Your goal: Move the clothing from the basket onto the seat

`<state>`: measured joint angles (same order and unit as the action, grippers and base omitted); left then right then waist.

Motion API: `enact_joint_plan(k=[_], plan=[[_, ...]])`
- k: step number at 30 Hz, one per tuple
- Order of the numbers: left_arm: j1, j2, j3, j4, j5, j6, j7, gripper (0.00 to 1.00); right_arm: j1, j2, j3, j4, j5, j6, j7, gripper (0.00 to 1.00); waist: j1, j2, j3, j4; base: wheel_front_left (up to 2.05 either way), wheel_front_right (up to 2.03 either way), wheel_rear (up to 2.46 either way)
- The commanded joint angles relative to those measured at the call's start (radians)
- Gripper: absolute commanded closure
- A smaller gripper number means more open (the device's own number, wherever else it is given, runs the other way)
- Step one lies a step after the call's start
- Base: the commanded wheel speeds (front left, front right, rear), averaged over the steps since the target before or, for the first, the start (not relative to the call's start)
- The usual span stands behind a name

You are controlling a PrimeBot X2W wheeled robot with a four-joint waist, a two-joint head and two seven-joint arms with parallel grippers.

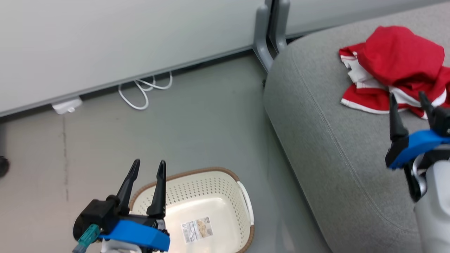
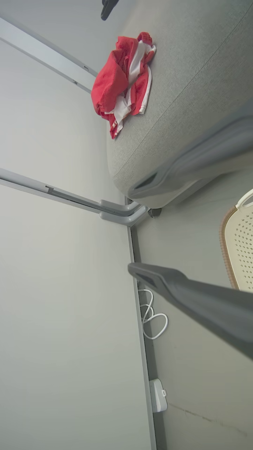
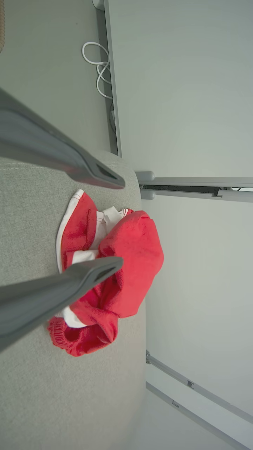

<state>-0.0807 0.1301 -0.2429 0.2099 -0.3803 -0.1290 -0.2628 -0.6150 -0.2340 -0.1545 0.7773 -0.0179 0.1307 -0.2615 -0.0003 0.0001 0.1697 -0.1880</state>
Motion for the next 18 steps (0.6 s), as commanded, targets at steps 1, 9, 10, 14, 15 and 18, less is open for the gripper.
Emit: enact_joint_plan(k=[1, 9, 10, 14, 15, 18], plan=[[0.018, -0.002, 0.013, 0.005, -0.004, -0.002, -0.003, 0.0, 0.046, 0.01, 0.004, -0.027, 0.0, 0.0, -0.005, 0.0, 0.0003, -0.0001, -0.051, 0.042, 0.0, 0.0, 0.0], [0.089, -0.022, 0.075, 0.014, 0.002, -0.002, -0.003, 0.0, 0.246, 0.098, 0.004, -0.236, -0.022, 0.0, 0.021, 0.0, 0.0003, -0.0001, -0.128, 0.105, 0.0, 0.0, 0.0], [0.096, -0.022, 0.08, 0.015, 0.003, -0.002, -0.003, 0.0, 0.269, 0.107, 0.004, -0.264, -0.023, 0.0, 0.026, 0.0, 0.0003, -0.0001, -0.136, 0.113, 0.0, 0.0, 0.0], [0.113, -0.017, 0.098, 0.023, 0.006, -0.002, -0.003, 0.0, 0.361, 0.14, 0.034, -0.364, -0.01, 0.0, 0.062, 0.0, 0.0003, -0.0001, -0.16, 0.141, 0.0, 0.0, 0.0], [0.117, -0.017, 0.102, 0.023, 0.006, -0.002, -0.003, 0.0, 0.377, 0.145, 0.044, -0.386, -0.006, 0.0, 0.066, 0.0, 0.0003, -0.0001, -0.164, 0.147, 0.0, 0.0, 0.0], [0.121, -0.011, 0.116, 0.032, 0.002, -0.002, -0.003, 0.0, 0.44, 0.149, 0.063, -0.454, -0.009, 0.0, 0.085, 0.0, 0.0003, -0.0001, -0.173, 0.172, 0.0, 0.0, 0.0]])
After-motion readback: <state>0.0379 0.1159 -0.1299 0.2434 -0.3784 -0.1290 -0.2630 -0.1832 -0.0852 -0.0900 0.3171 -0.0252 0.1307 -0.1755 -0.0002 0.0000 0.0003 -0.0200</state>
